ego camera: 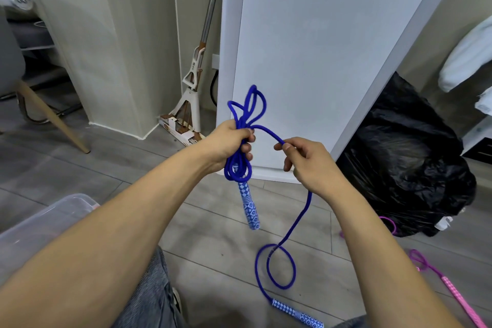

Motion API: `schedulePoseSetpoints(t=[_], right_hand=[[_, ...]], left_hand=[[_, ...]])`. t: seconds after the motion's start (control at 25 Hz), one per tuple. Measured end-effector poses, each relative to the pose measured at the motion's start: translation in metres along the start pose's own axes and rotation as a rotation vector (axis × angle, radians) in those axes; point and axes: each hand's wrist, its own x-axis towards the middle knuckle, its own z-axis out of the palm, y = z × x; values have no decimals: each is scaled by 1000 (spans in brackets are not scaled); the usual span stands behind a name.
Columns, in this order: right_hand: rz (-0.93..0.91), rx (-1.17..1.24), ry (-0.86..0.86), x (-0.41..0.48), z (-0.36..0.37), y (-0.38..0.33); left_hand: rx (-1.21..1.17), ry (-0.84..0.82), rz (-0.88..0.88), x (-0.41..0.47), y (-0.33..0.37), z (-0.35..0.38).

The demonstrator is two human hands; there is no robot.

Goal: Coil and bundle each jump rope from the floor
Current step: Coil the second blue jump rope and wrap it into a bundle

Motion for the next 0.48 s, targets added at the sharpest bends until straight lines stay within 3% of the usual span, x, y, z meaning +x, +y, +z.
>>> schedulePoseSetpoints(t=[0.2,0.28,0.36,0.48], right_hand=[[174,-257,-204,-2,-15,20],[187,-296,-179,-1,-18,22],[124,-245,-43,1,-16,21],[49,72,191,1,-7,13]], left_hand=[[5,415,130,18,-2,-20],[15,486,143,21,-4,-24],[-55,425,98,16,-2,-18],[-196,209,-53,2,-1,-2]])
